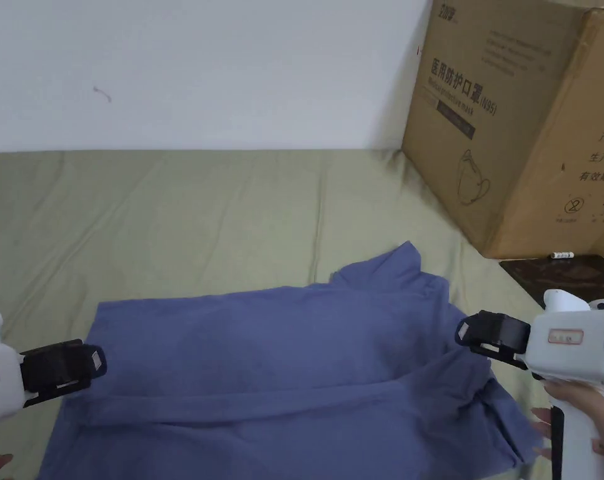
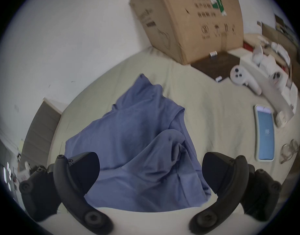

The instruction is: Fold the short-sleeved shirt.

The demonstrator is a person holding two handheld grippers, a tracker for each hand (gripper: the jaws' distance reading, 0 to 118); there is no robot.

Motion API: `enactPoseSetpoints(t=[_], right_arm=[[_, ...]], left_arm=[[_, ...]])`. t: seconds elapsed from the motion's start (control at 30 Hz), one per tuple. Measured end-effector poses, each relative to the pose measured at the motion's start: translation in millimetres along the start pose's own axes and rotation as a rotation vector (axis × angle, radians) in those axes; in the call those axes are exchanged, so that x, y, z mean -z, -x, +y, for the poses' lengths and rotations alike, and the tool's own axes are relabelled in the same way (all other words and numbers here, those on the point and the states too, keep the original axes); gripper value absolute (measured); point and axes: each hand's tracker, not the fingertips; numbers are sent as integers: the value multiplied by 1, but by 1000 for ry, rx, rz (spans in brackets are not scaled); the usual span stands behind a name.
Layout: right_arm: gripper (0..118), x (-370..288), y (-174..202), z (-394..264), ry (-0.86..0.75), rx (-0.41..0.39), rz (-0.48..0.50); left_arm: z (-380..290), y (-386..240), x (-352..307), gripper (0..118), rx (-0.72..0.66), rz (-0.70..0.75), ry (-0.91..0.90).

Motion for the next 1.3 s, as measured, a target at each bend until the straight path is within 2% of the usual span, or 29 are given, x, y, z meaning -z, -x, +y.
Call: enactPoseSetpoints(t=[0.07, 0.17, 0.2, 0.23, 0.27, 0.3, 0.33, 0.37, 0.4, 0.47, 0.53, 0.6, 0.63, 0.7, 0.8, 0.83, 0.87, 0.9, 0.93, 0.97, 1.0, 1.13, 1.17, 1.23, 1.27, 1.3], right_arm=[[118, -30, 10, -12, -75, -68, 37], [118, -86, 28, -45, -274, -141, 146], [117, -106, 35, -57, -352, -160, 178], [113, -125, 41, -72, -431, -192, 206], [101, -142, 46, -86, -516, -215, 233], [71, -156, 53, -98, -578, -244, 228], [10, -165, 61, -108, -628, -268, 219], [0, -173, 68, -117, -667, -290, 165], [0, -179, 72, -125, -677, -289, 130], [0, -177, 72, -124, -644, -250, 244], [0, -178, 77, -122, -613, -268, 233], [0, -174, 79, -118, -590, -312, 228], [0, -173, 79, -118, -587, -322, 230], [0, -172, 80, -116, -569, -324, 240], [0, -164, 80, -113, -520, -315, 271], [0, -161, 79, -114, -512, -317, 259], [0, -157, 77, -113, -501, -320, 248], [0, -154, 75, -113, -487, -320, 246], [0, -151, 73, -112, -475, -318, 245], [0, -148, 71, -110, -463, -315, 240], [0, -148, 69, -112, -457, -311, 235], [0, -140, 61, -108, -427, -287, 211], [0, -139, 59, -105, -422, -278, 207], [0, -137, 56, -102, -417, -267, 196], [0, -136, 53, -102, -417, -264, 185], [0, -135, 51, -100, -414, -262, 173]], left_arm=[[-11, -12, -31, 108, 107, -42, -105], [-41, -34, -81, 107, 252, -32, -304], [-55, -41, -99, 104, 285, -30, -380], [-71, -49, -117, 91, 306, -17, -455], [-83, -56, -131, 69, 319, -4, -505], [-93, -52, -139, 38, 330, 4, -543], [-103, -58, -147, 0, 348, 36, -575], [-110, -64, -154, 0, 366, 88, -591], [-117, -68, -162, 0, 377, 92, -623], [-120, -64, -173, 0, 342, 36, -618], [-110, -64, -176, 0, 324, 57, -584], [-82, -57, -162, 0, 281, 155, -408], [-64, -46, -144, 0, 288, 186, -253], [-42, -25, -106, 0, 236, 141, -21], [-38, 9, -50, 0, 158, 119, 128], [-41, 15, -33, 7, 150, 149, 160], [-43, 21, -19, 23, 151, 193, 170], [-46, 26, -2, 48, 167, 223, 187], [-48, 32, 11, 86, 153, 245, 196], [-55, 30, 21, 106, 143, 239, 203], [-59, 33, 31, 118, 130, 235, 211], [-77, 38, 72, 116, 164, 314, 318], [-83, 40, 79, 116, 167, 293, 357], [-86, 29, 73, 115, 213, 310, 286], [-85, 24, 69, 107, 221, 302, 289], [-85, 17, 62, 95, 264, 287, 272]])
